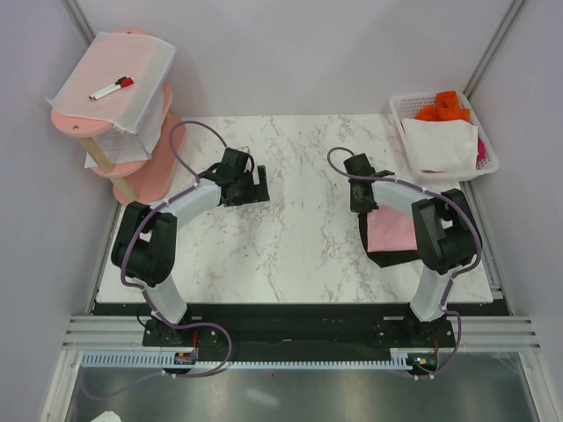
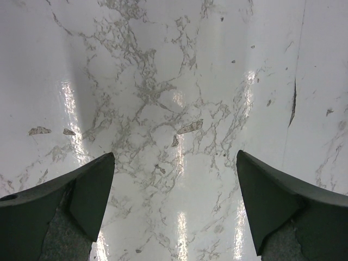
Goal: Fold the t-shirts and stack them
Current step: Put the neatly folded tshirt into the corner of the board with the right arm
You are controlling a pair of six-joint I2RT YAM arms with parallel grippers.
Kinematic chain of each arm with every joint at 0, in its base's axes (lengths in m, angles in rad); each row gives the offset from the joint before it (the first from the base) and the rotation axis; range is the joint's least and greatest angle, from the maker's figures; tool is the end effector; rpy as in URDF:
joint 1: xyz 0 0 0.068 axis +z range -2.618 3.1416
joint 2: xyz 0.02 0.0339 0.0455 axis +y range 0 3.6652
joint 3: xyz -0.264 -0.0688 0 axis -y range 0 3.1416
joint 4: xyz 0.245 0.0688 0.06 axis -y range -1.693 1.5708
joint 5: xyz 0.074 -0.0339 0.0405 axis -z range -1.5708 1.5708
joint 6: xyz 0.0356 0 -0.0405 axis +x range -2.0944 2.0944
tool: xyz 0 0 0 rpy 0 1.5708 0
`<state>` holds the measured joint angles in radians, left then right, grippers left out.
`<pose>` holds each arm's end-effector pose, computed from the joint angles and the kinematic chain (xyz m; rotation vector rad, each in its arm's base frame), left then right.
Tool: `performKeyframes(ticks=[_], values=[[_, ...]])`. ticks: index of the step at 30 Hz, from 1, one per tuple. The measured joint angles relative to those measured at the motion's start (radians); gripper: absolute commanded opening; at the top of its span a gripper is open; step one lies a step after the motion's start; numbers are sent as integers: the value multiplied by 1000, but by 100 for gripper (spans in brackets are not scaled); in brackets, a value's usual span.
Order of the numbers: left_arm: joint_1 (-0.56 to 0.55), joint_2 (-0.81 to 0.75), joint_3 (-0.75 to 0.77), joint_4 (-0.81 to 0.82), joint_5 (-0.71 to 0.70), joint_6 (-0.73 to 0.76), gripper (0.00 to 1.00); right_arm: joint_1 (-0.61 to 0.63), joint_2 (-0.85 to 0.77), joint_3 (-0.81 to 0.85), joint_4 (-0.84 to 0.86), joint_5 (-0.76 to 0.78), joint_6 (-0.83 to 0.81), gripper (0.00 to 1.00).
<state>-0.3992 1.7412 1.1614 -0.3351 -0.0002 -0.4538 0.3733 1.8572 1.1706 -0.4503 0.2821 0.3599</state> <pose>0.3404 -0.1436 0.2028 -0.0689 2.5205 -0.3547 0.3459 0.1248 0.1597 0.0648 2.6355 -0.1411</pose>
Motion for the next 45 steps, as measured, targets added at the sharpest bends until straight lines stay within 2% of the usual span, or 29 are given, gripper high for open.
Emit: performKeyframes(ticks=[5, 14, 20, 24, 26, 27, 32, 33, 36, 40, 45], values=[[0, 0, 0, 0, 1, 0, 100, -71, -21, -34, -21, 97, 6, 0], [0, 1, 0, 0, 1, 0, 100, -114, -34, -99, -100, 336, 48, 0], [0, 1, 0, 0, 1, 0, 100, -115, -34, -122, -145, 405, 72, 0], [0, 1, 0, 0, 1, 1, 100, -116, -43, -125, -163, 397, 73, 6], [0, 1, 0, 1, 1, 4, 100, -112, -66, -132, -163, 362, 68, 18], [0, 1, 0, 1, 1, 7, 100, -108, -84, -137, -158, 341, 61, 30], [0, 1, -2, 3, -26, 31, 100, -64, -207, -137, -99, 268, 15, 66], [0, 1, -3, 5, -30, 38, 100, -54, -222, -132, -77, 258, 6, 81], [0, 1, -3, 11, -52, 61, 100, -33, -232, -112, -2, 219, -15, 98], [0, 1, -2, 17, -77, 89, 100, -10, -222, -93, 106, 151, -42, 98], [0, 24, 22, 27, -106, 113, 100, 31, -94, 37, 213, 113, -77, 98]])
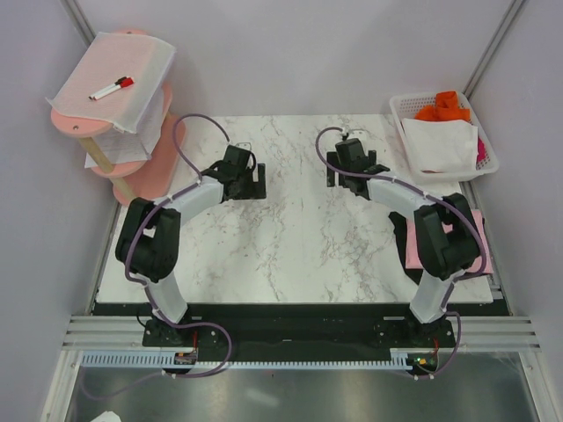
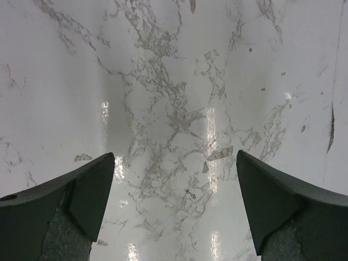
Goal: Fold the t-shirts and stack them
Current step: Put the neatly folded tshirt into the corner of the board with the right arm
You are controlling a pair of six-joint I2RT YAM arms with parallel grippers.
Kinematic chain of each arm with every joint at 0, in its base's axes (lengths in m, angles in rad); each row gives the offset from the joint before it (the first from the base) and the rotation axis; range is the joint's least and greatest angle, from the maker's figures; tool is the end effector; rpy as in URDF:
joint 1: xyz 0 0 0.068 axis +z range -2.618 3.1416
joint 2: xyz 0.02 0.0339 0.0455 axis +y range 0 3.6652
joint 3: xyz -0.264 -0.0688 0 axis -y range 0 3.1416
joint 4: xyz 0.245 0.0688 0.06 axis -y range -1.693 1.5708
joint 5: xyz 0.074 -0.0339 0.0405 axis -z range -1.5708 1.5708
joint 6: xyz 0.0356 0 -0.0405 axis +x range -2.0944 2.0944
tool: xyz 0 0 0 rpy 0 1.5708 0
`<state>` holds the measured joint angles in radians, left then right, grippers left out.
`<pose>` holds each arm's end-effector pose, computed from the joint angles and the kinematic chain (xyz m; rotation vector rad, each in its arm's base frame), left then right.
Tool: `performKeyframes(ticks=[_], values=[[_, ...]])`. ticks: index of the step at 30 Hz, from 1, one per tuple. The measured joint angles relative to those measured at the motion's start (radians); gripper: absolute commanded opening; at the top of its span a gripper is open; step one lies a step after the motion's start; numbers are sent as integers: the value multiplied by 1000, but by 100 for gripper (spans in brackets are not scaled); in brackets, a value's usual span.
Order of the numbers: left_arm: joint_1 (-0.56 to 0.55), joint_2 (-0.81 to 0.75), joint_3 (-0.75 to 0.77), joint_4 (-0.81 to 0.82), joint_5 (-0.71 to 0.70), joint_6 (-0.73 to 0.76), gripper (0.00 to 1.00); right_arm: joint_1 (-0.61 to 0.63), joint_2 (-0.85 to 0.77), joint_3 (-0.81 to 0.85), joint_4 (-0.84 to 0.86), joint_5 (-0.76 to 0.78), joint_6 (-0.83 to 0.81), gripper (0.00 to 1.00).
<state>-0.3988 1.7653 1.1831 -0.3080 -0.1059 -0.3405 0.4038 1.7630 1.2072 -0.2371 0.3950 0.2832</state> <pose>0.3493 -0.1431 0.2029 0.0256 2.4638 -0.1934 0.3596 0.1388 0.2182 0.0493 2.2905 -0.1151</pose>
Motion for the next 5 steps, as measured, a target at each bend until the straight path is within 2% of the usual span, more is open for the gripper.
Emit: performKeyframes(ticks=[5], values=[[8, 56, 27, 11, -32, 17, 100, 27, 99, 66, 105, -43, -31, 98]])
